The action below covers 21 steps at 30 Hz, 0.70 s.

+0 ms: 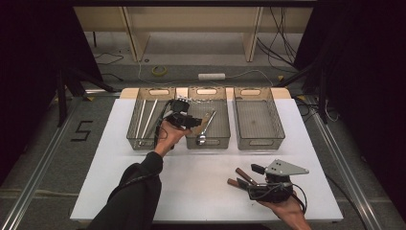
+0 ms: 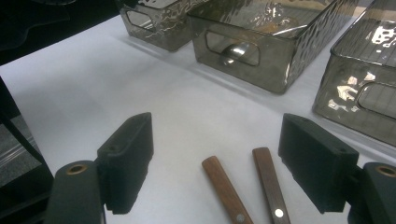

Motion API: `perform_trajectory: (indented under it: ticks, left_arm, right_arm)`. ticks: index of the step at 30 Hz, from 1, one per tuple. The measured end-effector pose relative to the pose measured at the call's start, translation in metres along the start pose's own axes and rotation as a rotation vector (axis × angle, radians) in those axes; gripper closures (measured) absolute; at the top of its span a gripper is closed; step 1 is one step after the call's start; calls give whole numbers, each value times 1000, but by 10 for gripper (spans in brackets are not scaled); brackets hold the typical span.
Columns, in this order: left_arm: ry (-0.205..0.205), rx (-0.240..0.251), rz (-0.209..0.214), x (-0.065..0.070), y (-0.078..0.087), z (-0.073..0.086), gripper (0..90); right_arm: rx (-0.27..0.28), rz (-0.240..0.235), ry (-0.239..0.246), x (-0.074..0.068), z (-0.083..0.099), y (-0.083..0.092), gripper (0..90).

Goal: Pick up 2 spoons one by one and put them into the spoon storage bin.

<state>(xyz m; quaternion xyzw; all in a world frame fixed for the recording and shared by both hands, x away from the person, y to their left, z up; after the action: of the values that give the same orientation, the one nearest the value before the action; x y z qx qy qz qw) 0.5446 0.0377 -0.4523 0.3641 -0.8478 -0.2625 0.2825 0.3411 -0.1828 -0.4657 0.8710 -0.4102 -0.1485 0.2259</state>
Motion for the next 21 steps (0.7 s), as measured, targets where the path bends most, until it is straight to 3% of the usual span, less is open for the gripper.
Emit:
perform_trajectory:
  ticks: [9, 21]
  left_arm:
    - [-34, -9, 55, 13, 18, 6, 362]
    - [-66, 38, 133, 22, 48, 32, 301]
  right_arm:
    - [0, 2, -3, 1, 0, 0, 275]
    - [-16, -4, 4, 1, 1, -1, 275]
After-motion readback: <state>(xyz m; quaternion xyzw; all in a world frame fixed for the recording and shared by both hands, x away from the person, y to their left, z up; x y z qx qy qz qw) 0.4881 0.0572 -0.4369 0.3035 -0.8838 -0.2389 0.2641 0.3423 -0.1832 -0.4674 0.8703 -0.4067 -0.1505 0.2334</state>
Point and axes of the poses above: each handheld gripper's, and its own axes: y roughly backward along the jaws, z roughly out of its underside, x roughly to its right, the point moved 7 cm from there along -y, roughly forward along the jaws, and after that the axes turned 6 degrees about z, right-handed, at the moved point
